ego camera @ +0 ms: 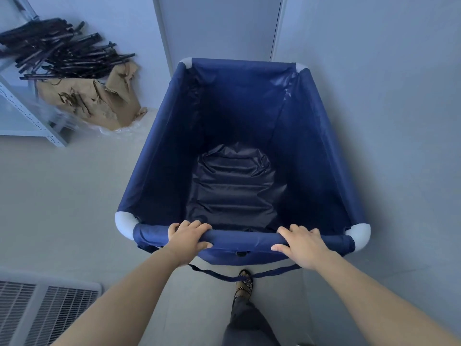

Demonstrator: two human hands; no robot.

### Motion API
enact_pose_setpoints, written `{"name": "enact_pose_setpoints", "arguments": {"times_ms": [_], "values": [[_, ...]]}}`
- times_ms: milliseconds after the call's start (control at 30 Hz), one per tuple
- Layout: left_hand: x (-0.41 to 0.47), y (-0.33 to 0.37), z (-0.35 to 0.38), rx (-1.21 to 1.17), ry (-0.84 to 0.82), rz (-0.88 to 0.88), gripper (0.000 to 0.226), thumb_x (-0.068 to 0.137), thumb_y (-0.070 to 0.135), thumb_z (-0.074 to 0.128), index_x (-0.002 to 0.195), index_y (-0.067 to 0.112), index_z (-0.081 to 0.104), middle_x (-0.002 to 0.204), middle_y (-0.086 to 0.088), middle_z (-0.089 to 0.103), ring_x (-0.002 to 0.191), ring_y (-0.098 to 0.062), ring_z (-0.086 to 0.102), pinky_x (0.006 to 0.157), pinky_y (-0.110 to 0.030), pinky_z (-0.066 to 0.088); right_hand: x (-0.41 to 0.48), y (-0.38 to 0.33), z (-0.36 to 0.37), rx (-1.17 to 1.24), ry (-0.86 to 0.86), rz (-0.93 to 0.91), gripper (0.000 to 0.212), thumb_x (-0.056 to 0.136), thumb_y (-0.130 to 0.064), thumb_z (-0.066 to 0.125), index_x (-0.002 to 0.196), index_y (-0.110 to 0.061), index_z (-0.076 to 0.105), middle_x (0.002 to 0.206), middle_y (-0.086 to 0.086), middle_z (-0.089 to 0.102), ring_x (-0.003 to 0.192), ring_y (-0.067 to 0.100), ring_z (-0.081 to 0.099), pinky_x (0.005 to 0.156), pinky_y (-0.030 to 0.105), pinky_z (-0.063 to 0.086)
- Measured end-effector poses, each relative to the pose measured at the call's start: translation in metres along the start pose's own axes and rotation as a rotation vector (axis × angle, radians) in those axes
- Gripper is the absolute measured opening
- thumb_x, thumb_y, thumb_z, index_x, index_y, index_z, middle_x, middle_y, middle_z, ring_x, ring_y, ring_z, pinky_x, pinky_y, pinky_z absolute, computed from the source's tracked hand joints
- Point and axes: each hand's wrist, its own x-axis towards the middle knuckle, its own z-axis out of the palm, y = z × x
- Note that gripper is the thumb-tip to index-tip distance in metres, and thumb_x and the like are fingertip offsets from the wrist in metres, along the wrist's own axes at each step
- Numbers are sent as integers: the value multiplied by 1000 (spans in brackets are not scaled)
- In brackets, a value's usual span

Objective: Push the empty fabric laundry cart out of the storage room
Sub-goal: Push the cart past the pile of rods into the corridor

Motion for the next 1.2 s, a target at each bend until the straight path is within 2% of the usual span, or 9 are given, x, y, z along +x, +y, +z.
{"name": "enact_pose_setpoints", "arguments": {"times_ms": [400,567,767,1000,1133,1200], "values": [[4,17,1,-12,17,-15,35,93,48,42,126,38,42,121,13,50,115,-14,41,106,-37,18,2,19,5,21,12,-14,51,87,-68,26,117,-28,40,105,0,52,96,23,48,76,40,31],[9,37,3,-14,35,-2,35,93,49,41,127,39,42,121,13,50,115,-14,41,103,-36,19,5,43,3,8,-9,-6,50,87,-68,27,115,-28,40,94,-4,43,91,21,48,80,40,32],[10,36,4,32,-8,4,37,93,51,41,128,40,39,122,13,49,113,-15,42,102,-37,22,0,42,10,-41,30,2,54,86,-69,25,116,-28,40,102,0,51,91,22,49,78,41,33],[9,33,6,114,4,61,44,93,55,37,132,36,35,127,9,47,116,-18,43,102,-37,25,-6,41,15,63,81,-2,52,85,-70,27,113,-28,44,101,-5,52,87,18,45,76,37,27],[-2,31,9,98,73,118,47,95,53,31,139,34,30,133,7,43,122,-18,42,107,-37,24,-7,39,14,146,62,1,52,86,-69,22,111,-31,46,100,-7,49,89,15,43,80,39,29],[-7,31,8,75,108,135,44,97,49,29,137,32,34,132,6,46,120,-18,44,106,-36,27,-6,38,12,173,122,-2,52,86,-67,19,106,-31,50,98,-7,49,88,15,44,81,38,31]]}}
